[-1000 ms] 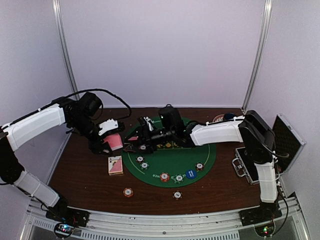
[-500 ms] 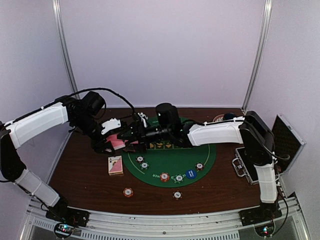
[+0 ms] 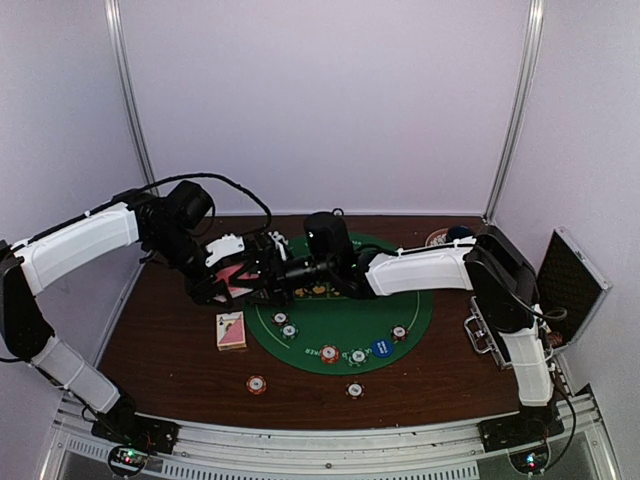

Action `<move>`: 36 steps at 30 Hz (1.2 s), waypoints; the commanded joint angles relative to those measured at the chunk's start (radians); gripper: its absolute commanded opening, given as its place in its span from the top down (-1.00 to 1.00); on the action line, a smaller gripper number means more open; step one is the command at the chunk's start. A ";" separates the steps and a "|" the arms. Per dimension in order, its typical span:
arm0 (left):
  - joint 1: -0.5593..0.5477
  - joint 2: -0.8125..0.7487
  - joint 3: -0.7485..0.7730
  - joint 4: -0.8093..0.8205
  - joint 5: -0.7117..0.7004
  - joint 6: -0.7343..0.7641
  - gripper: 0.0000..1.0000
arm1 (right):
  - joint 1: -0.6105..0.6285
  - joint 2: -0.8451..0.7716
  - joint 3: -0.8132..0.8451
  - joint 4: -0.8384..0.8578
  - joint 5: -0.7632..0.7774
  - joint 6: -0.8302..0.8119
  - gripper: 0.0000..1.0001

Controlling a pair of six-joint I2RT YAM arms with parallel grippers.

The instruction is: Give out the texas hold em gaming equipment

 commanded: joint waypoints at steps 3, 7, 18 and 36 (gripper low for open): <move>-0.010 -0.006 0.045 0.016 0.040 -0.022 0.92 | 0.001 -0.017 -0.016 0.001 0.010 -0.027 -0.49; -0.009 -0.014 0.045 0.014 0.041 -0.021 0.92 | -0.001 -0.009 -0.018 0.023 0.012 -0.006 -0.49; -0.010 -0.018 0.026 0.007 0.035 0.005 0.92 | -0.007 0.052 0.049 0.061 0.017 0.063 -0.49; -0.011 -0.029 0.018 0.003 0.036 0.021 0.93 | -0.023 0.135 0.131 0.032 0.024 0.112 -0.37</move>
